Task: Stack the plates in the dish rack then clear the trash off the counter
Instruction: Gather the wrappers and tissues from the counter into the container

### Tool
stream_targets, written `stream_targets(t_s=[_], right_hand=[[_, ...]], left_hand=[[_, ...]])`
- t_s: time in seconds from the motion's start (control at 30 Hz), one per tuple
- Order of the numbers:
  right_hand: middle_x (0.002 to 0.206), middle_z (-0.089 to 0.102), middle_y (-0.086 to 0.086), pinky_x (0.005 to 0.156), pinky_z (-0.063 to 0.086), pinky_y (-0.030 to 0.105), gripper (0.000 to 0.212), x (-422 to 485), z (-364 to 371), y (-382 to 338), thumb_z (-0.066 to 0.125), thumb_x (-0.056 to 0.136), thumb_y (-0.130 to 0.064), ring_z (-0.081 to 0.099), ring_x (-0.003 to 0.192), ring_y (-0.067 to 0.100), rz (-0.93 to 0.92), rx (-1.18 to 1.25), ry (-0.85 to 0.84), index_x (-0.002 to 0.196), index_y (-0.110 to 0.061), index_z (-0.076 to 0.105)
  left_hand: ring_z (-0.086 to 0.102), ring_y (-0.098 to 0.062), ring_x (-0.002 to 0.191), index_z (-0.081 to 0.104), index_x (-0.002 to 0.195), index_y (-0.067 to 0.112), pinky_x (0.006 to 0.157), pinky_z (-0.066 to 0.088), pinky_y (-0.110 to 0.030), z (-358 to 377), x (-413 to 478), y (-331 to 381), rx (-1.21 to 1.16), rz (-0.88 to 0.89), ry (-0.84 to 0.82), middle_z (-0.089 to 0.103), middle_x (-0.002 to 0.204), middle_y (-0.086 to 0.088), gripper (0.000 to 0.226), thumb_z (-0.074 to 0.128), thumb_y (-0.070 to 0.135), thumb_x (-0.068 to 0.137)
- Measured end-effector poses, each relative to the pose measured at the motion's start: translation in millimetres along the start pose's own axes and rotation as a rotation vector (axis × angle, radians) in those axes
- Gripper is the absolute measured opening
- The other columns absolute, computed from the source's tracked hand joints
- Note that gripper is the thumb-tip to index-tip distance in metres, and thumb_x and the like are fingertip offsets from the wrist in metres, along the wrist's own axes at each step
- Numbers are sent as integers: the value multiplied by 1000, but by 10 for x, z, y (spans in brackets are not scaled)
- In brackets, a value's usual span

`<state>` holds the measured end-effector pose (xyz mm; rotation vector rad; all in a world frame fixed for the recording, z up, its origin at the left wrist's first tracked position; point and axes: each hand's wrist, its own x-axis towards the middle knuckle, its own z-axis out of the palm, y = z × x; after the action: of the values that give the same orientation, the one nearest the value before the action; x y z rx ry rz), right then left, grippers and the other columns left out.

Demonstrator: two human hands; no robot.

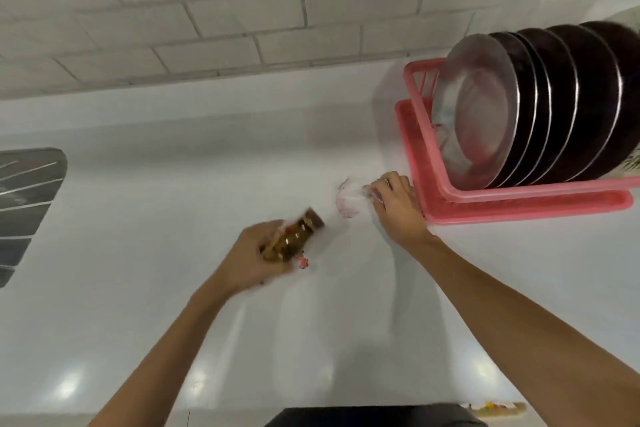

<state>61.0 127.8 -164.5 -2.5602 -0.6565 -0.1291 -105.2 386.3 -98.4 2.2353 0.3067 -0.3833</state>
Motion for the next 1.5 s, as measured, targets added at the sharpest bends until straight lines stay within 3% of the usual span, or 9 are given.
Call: stream_targets(t_s=[0.07, 0.1, 0.23, 0.5, 0.67, 0.8, 1.1, 1.2, 1.5], right_hand=[[104, 53, 3, 81, 45, 36, 19, -77, 6, -15, 56, 88, -4, 50, 96, 23, -5, 39, -21, 103, -14, 62], [102, 54, 5, 79, 47, 38, 19, -121, 10, -27, 57, 87, -1, 51, 93, 24, -16, 52, -30, 102, -12, 62], [95, 55, 7, 75, 47, 38, 16, -413, -54, -92, 57, 86, 4, 53, 85, 25, -47, 188, -51, 98, -7, 60], [85, 57, -8, 65, 49, 21, 13, -1373, -687, 85, 53, 94, -3, 56, 73, 5, 284, 593, -88, 93, -16, 55], [79, 55, 12, 53, 50, 23, 4, -2047, -1178, 593, 52, 95, -4, 51, 68, 21, 393, 587, -57, 92, -3, 55], [75, 57, -4, 58, 52, 30, 5, -2576, -1537, 965, 57, 96, -16, 54, 66, 13, 425, 660, -52, 91, -15, 57], [67, 59, -11, 55, 42, 14, 6, -3961, -2344, 1976, 61, 92, -4, 51, 57, -2, 485, 829, -206, 88, -9, 64], [59, 57, -10, 53, 44, 17, 8, -4386, -2290, 2293, 62, 92, -7, 50, 52, 0, 593, 861, -248, 84, -9, 63], [64, 55, 5, 60, 52, 41, 21, -5185, -471, 3688, 65, 92, -21, 57, 54, 20, 879, 577, -357, 76, -10, 56]], left_hand=[[36, -5, 128, 58, 125, 25, 105, 32, -26, 309, -186, -89, 170, 45, 74, 49, 138, 16, 75, 73, 53, 57], [38, -6, 129, 57, 124, 30, 102, 34, -24, 440, -250, -64, 156, 26, 166, 51, 135, 19, 71, 73, 50, 57], [61, -11, 77, 54, 103, 32, 63, 43, -20, 776, -352, 245, 33, -38, 329, 65, 84, 13, 49, 77, 41, 61], [61, -6, 80, 53, 111, 28, 65, 49, -22, 1381, -536, 654, -63, 16, 323, 63, 90, 12, 52, 83, 25, 69], [60, 0, 74, 53, 111, 27, 57, 42, -5, 1835, -686, 1067, -240, -22, 399, 62, 88, 13, 47, 80, 17, 73], [58, 0, 67, 57, 107, 23, 60, 47, -20, 2325, -848, 1480, -358, -51, 459, 64, 84, 9, 36, 76, 17, 77], [56, -2, 62, 57, 99, 27, 58, 49, -21, 3871, -1629, 2361, -522, 6, 367, 61, 75, 10, 32, 79, 21, 76], [56, -10, 64, 56, 102, 33, 57, 50, -28, 4323, -1804, 2377, -541, 5, 285, 60, 78, 6, 39, 80, 28, 71], [61, 3, 87, 51, 107, 38, 68, 50, -10, 6055, -1173, 1469, -347, -113, 85, 65, 96, 14, 50, 83, 20, 72]])
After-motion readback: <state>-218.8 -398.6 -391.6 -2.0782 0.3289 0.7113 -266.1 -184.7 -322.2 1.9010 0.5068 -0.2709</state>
